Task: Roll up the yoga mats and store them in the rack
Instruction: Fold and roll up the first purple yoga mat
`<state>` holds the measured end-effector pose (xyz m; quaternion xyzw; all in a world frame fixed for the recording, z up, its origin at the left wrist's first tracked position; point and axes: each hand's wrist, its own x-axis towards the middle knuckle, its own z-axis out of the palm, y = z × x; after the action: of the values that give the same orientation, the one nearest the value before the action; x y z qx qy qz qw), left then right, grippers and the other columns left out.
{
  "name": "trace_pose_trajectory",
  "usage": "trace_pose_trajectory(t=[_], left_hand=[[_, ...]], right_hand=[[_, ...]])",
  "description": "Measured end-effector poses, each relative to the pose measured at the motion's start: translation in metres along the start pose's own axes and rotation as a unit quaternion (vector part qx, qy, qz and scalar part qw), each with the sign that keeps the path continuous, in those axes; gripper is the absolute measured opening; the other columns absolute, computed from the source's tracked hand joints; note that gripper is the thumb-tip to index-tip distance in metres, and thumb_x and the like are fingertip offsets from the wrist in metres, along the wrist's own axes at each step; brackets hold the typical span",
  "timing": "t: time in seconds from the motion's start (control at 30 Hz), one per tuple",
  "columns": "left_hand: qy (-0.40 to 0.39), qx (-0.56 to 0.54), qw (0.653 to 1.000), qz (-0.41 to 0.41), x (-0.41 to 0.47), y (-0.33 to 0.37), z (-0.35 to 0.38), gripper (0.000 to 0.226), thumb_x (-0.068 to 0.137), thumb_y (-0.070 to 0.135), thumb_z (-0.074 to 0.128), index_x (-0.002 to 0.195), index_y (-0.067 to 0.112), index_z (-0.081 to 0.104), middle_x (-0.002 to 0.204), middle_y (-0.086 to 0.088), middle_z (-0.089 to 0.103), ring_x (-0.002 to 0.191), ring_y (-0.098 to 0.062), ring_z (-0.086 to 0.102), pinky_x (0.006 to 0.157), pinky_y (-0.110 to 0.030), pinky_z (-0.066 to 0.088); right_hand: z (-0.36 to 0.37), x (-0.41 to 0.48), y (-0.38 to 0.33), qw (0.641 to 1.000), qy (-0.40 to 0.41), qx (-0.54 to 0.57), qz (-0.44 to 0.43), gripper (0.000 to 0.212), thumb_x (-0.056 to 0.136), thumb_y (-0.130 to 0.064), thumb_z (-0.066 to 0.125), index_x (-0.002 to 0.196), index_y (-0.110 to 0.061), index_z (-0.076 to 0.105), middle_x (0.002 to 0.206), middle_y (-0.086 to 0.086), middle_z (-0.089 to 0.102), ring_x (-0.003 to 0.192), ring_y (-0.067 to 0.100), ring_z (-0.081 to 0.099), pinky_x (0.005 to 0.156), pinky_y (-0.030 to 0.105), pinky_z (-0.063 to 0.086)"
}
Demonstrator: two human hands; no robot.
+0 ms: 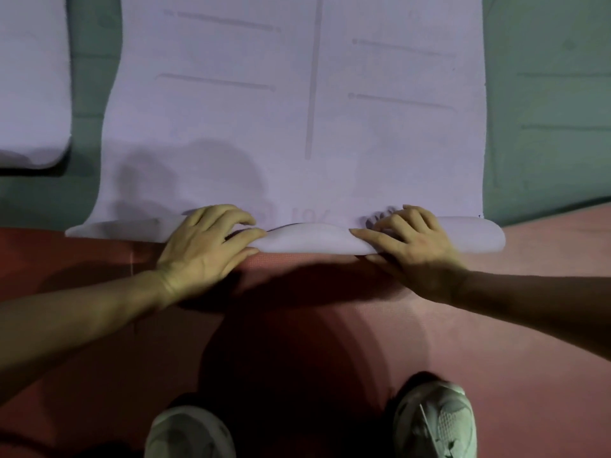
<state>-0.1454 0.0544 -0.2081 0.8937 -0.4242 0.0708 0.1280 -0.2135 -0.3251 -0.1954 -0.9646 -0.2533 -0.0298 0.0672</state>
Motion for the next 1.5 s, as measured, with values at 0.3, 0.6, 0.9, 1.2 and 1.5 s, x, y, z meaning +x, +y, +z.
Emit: trace_pose_trajectory(t=[0.3, 0.6, 0.9, 1.2, 1.5], left_hand=[[-0.053, -0.015, 0.998, -0.003, 0.022, -0.014, -0.005, 0.034, 0.104, 0.033, 0.046, 0.125, 0.016, 0.067, 0.105, -0.004, 0.07, 0.092, -0.031, 0.066, 0.08, -0.044, 0.044], [-0.052, -0.036, 0.998, -0.025, 0.039, -0.024, -0.008, 0.03, 0.105, 0.036, 0.046, 0.11, 0.019, 0.071, 0.1, -0.002, 0.07, 0.094, -0.032, 0.063, 0.08, -0.044, 0.045], [0.027, 0.023, 0.998, 0.043, 0.047, -0.036, -0.003, 0.029, 0.107, 0.03, 0.054, 0.114, 0.011, 0.075, 0.082, -0.007, 0.067, 0.071, -0.032, 0.062, 0.065, -0.043, 0.046], [0.038, 0.037, 0.998, 0.027, 0.022, -0.027, -0.002, 0.042, 0.104, 0.035, 0.059, 0.134, 0.006, 0.066, 0.129, -0.011, 0.07, 0.112, -0.029, 0.071, 0.096, -0.044, 0.056], [-0.052, 0.048, 0.997, -0.014, 0.025, -0.031, 0.005, 0.06, 0.103, 0.049, 0.045, 0.149, 0.011, 0.049, 0.146, -0.007, 0.058, 0.136, -0.028, 0.055, 0.113, -0.048, 0.04]], right_hand=[[-0.005, 0.01, 0.007, 1.0, -0.009, 0.027, 0.005, 0.045, 0.107, -0.044, 0.043, 0.136, -0.019, 0.066, 0.107, 0.008, 0.062, 0.093, 0.033, 0.056, 0.087, 0.046, 0.042], [-0.009, 0.027, 0.026, 0.992, -0.051, 0.114, 0.009, 0.035, 0.106, -0.041, 0.045, 0.133, -0.023, 0.058, 0.112, 0.001, 0.07, 0.101, 0.028, 0.063, 0.087, 0.039, 0.043], [-0.008, 0.037, 0.03, 0.999, -0.003, 0.044, 0.008, 0.039, 0.106, -0.038, 0.049, 0.138, -0.022, 0.066, 0.104, 0.007, 0.06, 0.089, 0.031, 0.053, 0.077, 0.042, 0.041], [-0.011, 0.045, 0.038, 0.999, 0.008, 0.032, -0.032, 0.023, 0.104, -0.03, 0.059, 0.117, -0.018, 0.073, 0.1, 0.007, 0.066, 0.082, 0.032, 0.059, 0.08, 0.042, 0.044], [-0.021, 0.025, 0.03, 1.0, -0.028, -0.003, -0.009, 0.057, 0.099, -0.052, 0.054, 0.144, -0.017, 0.059, 0.136, 0.016, 0.056, 0.119, 0.04, 0.053, 0.098, 0.049, 0.042]])
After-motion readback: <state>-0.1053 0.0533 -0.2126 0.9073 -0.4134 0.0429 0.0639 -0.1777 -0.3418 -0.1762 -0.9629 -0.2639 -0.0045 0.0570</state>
